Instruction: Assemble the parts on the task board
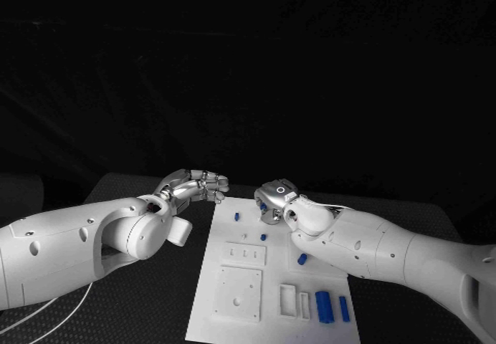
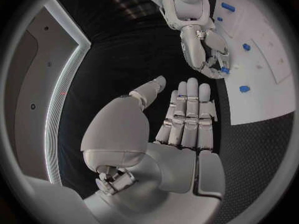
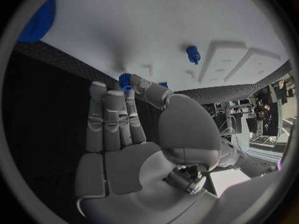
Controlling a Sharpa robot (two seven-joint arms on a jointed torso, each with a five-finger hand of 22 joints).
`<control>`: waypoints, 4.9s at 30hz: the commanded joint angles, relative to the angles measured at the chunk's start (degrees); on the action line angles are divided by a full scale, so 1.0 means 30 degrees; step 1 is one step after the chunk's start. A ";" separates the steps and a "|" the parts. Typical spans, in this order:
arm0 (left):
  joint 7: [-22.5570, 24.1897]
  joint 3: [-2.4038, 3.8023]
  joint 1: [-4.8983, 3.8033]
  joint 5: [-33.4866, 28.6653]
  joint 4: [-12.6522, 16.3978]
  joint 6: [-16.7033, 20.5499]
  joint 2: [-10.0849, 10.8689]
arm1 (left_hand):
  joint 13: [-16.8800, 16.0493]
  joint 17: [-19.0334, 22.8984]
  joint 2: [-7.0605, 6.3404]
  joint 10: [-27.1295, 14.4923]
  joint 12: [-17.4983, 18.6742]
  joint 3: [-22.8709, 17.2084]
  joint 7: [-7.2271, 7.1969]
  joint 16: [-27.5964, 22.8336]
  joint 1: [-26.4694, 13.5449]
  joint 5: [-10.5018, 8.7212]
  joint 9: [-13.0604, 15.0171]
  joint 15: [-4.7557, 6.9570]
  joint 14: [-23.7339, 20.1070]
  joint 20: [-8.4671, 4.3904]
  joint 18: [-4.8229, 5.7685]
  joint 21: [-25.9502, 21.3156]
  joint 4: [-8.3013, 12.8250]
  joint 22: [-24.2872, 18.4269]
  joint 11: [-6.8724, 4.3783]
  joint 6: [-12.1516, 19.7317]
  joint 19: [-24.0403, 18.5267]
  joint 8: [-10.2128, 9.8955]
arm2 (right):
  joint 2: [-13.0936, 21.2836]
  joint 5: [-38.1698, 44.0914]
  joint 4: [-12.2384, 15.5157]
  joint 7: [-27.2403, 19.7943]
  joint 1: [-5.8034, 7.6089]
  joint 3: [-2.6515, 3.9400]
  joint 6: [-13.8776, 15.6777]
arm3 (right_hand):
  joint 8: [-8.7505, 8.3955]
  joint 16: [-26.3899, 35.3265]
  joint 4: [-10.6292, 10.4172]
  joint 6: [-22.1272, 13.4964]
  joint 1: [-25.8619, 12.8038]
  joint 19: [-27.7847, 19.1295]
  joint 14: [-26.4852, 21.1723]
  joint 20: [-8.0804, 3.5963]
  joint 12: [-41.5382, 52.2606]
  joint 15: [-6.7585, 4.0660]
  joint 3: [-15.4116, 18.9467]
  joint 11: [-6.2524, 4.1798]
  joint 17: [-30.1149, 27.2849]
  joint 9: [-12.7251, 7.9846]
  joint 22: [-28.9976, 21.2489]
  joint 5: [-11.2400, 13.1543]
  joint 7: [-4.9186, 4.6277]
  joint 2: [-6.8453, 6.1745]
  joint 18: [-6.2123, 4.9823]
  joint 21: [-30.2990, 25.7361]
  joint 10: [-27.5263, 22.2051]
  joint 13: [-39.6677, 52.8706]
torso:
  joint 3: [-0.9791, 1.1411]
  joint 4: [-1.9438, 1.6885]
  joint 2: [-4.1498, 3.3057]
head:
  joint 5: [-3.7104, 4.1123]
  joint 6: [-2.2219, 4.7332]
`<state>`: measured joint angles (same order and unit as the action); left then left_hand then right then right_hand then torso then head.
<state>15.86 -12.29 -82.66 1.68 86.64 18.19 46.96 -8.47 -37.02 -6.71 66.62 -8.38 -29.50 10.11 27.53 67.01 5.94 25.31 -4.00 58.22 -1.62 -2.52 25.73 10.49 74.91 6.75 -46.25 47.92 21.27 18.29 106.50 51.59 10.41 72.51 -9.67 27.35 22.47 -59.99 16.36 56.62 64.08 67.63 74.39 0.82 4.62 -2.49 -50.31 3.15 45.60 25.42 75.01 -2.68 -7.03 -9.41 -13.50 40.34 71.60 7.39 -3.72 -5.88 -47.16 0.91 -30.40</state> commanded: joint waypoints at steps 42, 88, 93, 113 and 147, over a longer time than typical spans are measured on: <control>0.0407 0.0017 -0.0161 0.0050 -0.0790 -0.0683 0.0284 | -0.0229 -0.0162 0.0028 0.0533 -0.0107 -0.0160 0.0070 -0.0134 -0.0408 -0.0134 0.0211 -0.0036 0.0051 0.0009 -0.0384 0.0227 0.0366 0.0329 -0.0138 0.0032 -0.0188 -0.0207 | 0.5637 -0.3550 0.6057 -0.0985 0.1583 0.0838 -0.0056 | -0.0945 0.0079 -0.1032 -0.2056 -0.0277 -0.0063 0.0179 -0.0104 -0.0110 0.0748 0.0544 0.1036 -0.0570 -0.0339 0.0292 -0.0029 -0.0779 -0.2322 -0.0499 -0.0231 -0.1525 -0.0853 | 0.0146 0.0605 0.0250 | -0.0128 0.0520; 0.0313 -0.0111 -0.0110 0.0052 -0.1014 -0.0958 0.0059 | -0.0288 -0.0226 0.0053 0.0466 -0.0042 -0.0225 0.0067 -0.0184 -0.0540 -0.0152 0.0306 -0.0038 0.0051 0.0010 -0.0379 0.0261 0.0460 0.0314 -0.0117 0.0025 -0.0211 -0.0249 | 0.4864 -0.4131 0.2017 -0.2065 0.0403 0.0844 -0.3797 | -0.1082 -0.1827 -0.1288 -0.3105 -0.1599 -0.0310 -0.0681 -0.0363 1.2278 -0.0980 0.3638 -0.0804 0.0568 -0.0316 0.0452 -0.0016 -0.0095 -0.1855 -0.0499 0.1337 -0.2215 1.1409 | 0.0479 0.0822 0.0260 | -0.0009 0.0269; 0.0301 -0.0111 -0.0110 0.0052 -0.0984 -0.0972 0.0048 | -0.0291 -0.0230 0.0056 0.0461 -0.0038 -0.0229 0.0070 -0.0187 -0.0549 -0.0151 0.0310 -0.0039 0.0051 0.0011 -0.0379 0.0263 0.0462 0.0313 -0.0114 0.0029 -0.0212 -0.0255 | 0.4740 -0.4449 0.1677 -0.2208 0.0403 0.0846 -0.3965 | -0.1159 -0.2818 -0.1608 -0.3135 -0.1655 -0.0357 -0.0767 -0.0498 1.5268 -0.1077 0.2993 -0.0885 0.1456 -0.0368 0.0458 -0.0068 0.0010 -0.1559 -0.0499 0.2121 -0.3081 1.3826 | 0.0488 0.0833 0.0243 | -0.0057 0.0264; 0.0248 -0.0109 -0.0113 0.0056 -0.0834 -0.0967 0.0123 | -0.0303 -0.0244 0.0070 0.0446 -0.0024 -0.0244 0.0077 -0.0198 -0.0586 -0.0145 0.0327 -0.0041 0.0051 0.0013 -0.0377 0.0272 0.0461 0.0312 -0.0105 0.0043 -0.0216 -0.0273 | 0.4181 -0.4739 0.0741 -0.2367 0.0327 0.0847 -0.4712 | -0.1203 -0.3393 -0.1853 -0.3206 -0.1940 -0.0458 -0.0877 -0.0606 1.6636 -0.1085 0.2431 -0.0891 0.2215 -0.0375 0.0422 -0.0036 0.0039 -0.1202 -0.0499 0.2962 -0.3534 1.4820 | 0.0479 0.0844 0.0239 | -0.0180 0.0156; 0.0191 -0.0106 -0.0117 0.0078 -0.0754 -0.0903 0.0185 | -0.0325 -0.0266 0.0073 0.0435 -0.0008 -0.0277 0.0084 -0.0213 -0.0607 -0.0138 0.0355 -0.0040 0.0054 0.0011 -0.0379 0.0285 0.0481 0.0311 -0.0100 0.0055 -0.0223 -0.0294 | 0.3892 -0.3503 0.0509 -0.2252 -0.0095 0.0833 -0.5725 | -0.0314 -0.3648 -0.1596 -0.1163 -0.1973 -0.0716 -0.0883 -0.0545 1.7181 -0.1018 0.1650 -0.0856 0.2770 -0.0036 0.0398 -0.0037 0.0017 0.0270 -0.0499 0.3659 -0.3607 1.4996 | 0.0494 0.0871 0.0268 | -0.0252 -0.0072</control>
<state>16.07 -12.64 -82.97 1.69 84.26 16.20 47.56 -9.38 -37.76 -6.48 68.07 -8.65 -30.27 10.31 27.10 65.88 5.71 26.28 -4.00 58.22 -1.63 -2.99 26.39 11.58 74.93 6.14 -46.05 47.51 20.59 30.07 93.99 53.06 3.61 73.16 -6.67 13.37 21.13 -70.69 11.65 48.11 57.85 65.89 71.94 -0.92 55.99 -5.30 -45.06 0.95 53.89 25.02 74.97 -2.88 -5.84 -9.21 -14.21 51.14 60.91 52.32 -2.23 -3.34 -46.36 0.16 -30.48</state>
